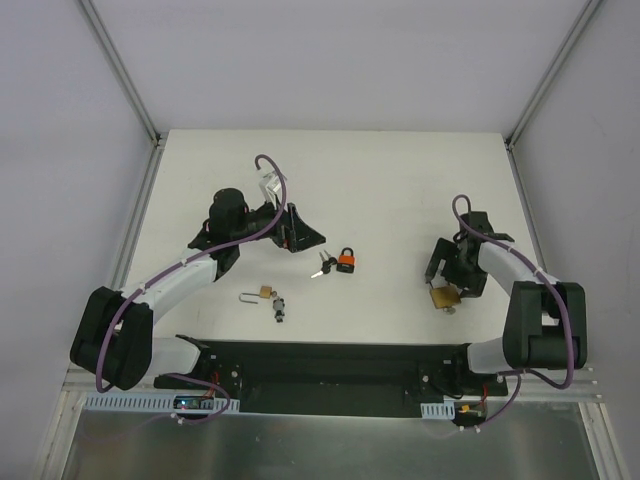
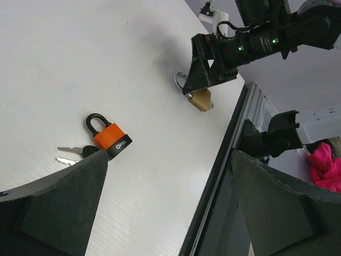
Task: Lock with the key
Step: Move the lock to the center of the board.
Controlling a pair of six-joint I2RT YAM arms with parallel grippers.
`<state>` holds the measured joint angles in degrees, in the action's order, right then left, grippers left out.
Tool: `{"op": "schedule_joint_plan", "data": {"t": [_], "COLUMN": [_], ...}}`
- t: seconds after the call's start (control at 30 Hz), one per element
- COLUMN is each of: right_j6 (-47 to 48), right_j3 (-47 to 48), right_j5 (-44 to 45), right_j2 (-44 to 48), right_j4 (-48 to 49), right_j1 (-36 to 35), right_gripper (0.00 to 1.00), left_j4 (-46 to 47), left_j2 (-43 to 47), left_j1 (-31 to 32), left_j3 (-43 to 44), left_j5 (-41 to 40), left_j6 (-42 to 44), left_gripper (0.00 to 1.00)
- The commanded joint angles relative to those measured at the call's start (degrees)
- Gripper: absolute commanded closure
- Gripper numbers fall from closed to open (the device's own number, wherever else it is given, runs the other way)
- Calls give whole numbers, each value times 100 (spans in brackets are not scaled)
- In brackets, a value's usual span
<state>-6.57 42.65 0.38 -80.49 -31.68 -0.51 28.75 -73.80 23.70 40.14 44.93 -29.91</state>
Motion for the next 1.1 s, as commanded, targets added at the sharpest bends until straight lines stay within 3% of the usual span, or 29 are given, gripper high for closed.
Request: {"op": "schedule_joint_plan", "data": {"t": [0.0, 0.03, 0.1, 0.17, 0.27, 0.53, 1.07], "right_j6": [33, 41, 59, 68, 68, 33, -1127], "right_j3": [-152, -187, -275, -354, -416, -337, -512], "right_j5": [-609, -636, -784, -899, -970, -1181, -1612], "right_j2": [-37, -2, 86, 182, 218, -107, -99], "right_j4": [57, 66, 74, 101, 197, 408, 935], "right_j1": [16, 8, 8, 7, 16, -316, -1433], "right_gripper": [5, 5, 17, 18, 32, 36, 35], "left_j4": [139, 139, 139, 139, 139, 157, 192], "left_j2": [67, 59, 41, 15, -20, -73, -310], "left_j1": [55, 55, 55, 55, 55, 73, 398], "left_j3": [152, 152, 170, 178, 205, 222, 336], "left_j5": [157, 148, 148, 148, 148, 166, 25], "left_j6": [143, 143, 135, 126, 117, 82, 12], "left_gripper": [2, 2, 3, 3, 3, 4, 4]}}
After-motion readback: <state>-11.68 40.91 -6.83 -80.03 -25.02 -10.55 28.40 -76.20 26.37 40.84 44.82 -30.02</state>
